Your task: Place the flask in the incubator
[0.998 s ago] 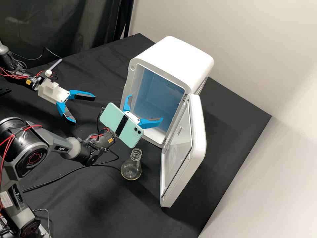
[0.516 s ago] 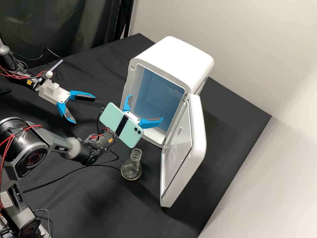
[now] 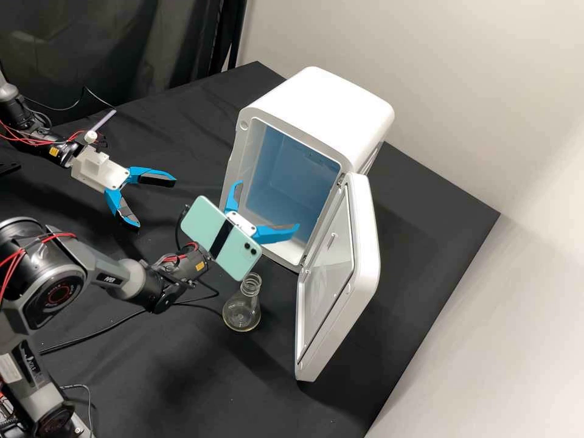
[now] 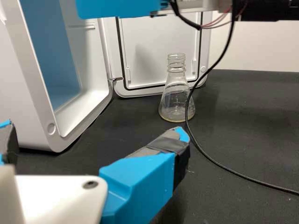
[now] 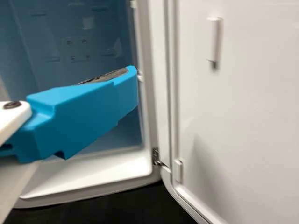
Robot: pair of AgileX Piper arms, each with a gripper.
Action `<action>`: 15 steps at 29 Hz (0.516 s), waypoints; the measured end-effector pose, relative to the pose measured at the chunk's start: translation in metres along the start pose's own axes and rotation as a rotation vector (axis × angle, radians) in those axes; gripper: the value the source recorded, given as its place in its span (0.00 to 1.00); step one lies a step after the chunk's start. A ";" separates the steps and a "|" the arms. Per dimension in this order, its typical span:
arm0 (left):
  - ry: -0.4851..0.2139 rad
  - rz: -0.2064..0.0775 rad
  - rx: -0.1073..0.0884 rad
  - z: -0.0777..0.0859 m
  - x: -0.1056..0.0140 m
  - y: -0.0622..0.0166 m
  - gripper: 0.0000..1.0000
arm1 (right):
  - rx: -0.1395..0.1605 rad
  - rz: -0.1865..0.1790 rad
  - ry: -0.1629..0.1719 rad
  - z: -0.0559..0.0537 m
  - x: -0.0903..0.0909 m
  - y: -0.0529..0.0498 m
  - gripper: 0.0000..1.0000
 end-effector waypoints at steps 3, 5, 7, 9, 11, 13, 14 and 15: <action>0.000 0.000 0.000 0.000 0.000 0.0000 1.00 | 0.016 0.005 -0.006 0.003 -0.008 0.003 1.00; 0.000 0.002 0.000 0.000 0.000 0.0006 1.00 | 0.010 -0.004 0.003 0.003 -0.014 0.002 1.00; 0.000 0.007 0.001 0.000 -0.001 0.0017 1.00 | 0.004 -0.008 0.018 0.001 -0.018 0.002 1.00; 0.002 0.010 0.001 0.000 -0.001 0.0025 1.00 | 0.005 -0.008 0.047 -0.002 -0.024 0.002 1.00; 0.006 0.013 0.001 -0.001 -0.001 0.0033 1.00 | -0.003 -0.001 0.079 -0.005 -0.027 0.003 1.00; 0.006 0.014 0.001 -0.001 -0.001 0.0037 1.00 | -0.008 0.003 0.103 -0.007 -0.031 0.002 1.00; 0.008 0.015 0.001 -0.002 -0.002 0.0038 1.00 | -0.011 0.009 0.122 -0.008 -0.033 0.002 1.00; 0.008 0.015 0.001 -0.002 -0.002 0.0038 1.00 | -0.015 0.008 0.141 -0.009 -0.036 0.001 1.00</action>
